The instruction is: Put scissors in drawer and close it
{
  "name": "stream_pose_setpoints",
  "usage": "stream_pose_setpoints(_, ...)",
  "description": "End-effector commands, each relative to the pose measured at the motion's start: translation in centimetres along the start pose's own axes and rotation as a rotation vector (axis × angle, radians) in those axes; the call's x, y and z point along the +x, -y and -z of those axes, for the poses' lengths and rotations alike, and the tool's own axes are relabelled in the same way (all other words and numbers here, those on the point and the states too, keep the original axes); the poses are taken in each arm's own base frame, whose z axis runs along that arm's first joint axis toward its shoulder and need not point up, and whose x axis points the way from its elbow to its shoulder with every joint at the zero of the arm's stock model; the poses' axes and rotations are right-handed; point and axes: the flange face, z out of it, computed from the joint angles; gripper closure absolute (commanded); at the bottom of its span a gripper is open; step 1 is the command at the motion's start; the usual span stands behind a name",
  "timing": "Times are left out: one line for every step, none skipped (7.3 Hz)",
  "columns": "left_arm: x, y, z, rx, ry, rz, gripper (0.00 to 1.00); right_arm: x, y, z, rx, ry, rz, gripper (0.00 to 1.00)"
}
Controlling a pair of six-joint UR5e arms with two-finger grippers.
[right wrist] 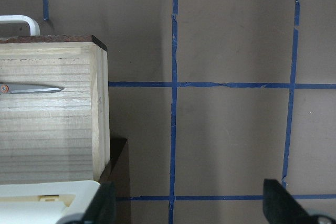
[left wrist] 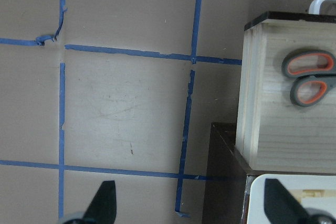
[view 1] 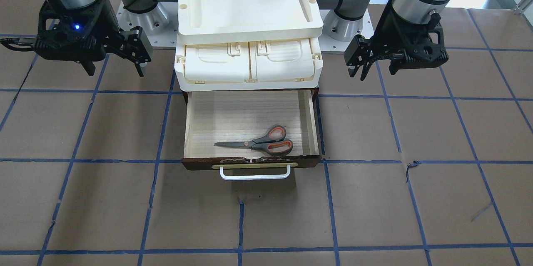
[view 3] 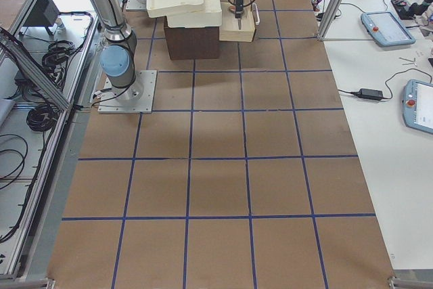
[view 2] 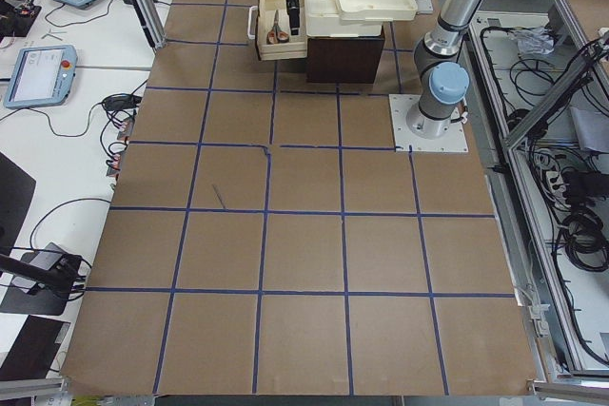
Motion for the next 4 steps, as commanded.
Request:
stream_pose_setpoints(-0.27, 0.95, 0.07, 0.015, 0.000, 0.008, 0.00, -0.04, -0.05, 0.07, 0.002, 0.003, 0.000, 0.00)
stream_pose_setpoints(-0.01, 1.32, -0.13, 0.012, -0.003, 0.004, 0.00, 0.04, -0.03, 0.06, 0.002, 0.002, -0.002, 0.00)
stream_pose_setpoints(0.03, 1.15, 0.04, 0.012, 0.008, 0.001, 0.00, -0.06, 0.00, -0.01, 0.000, 0.004, 0.000, 0.00)
stream_pose_setpoints(0.11, 1.77, 0.47, 0.028, -0.005, 0.003, 0.00, 0.03, 0.02, -0.01, 0.000, 0.002, -0.002, 0.00)
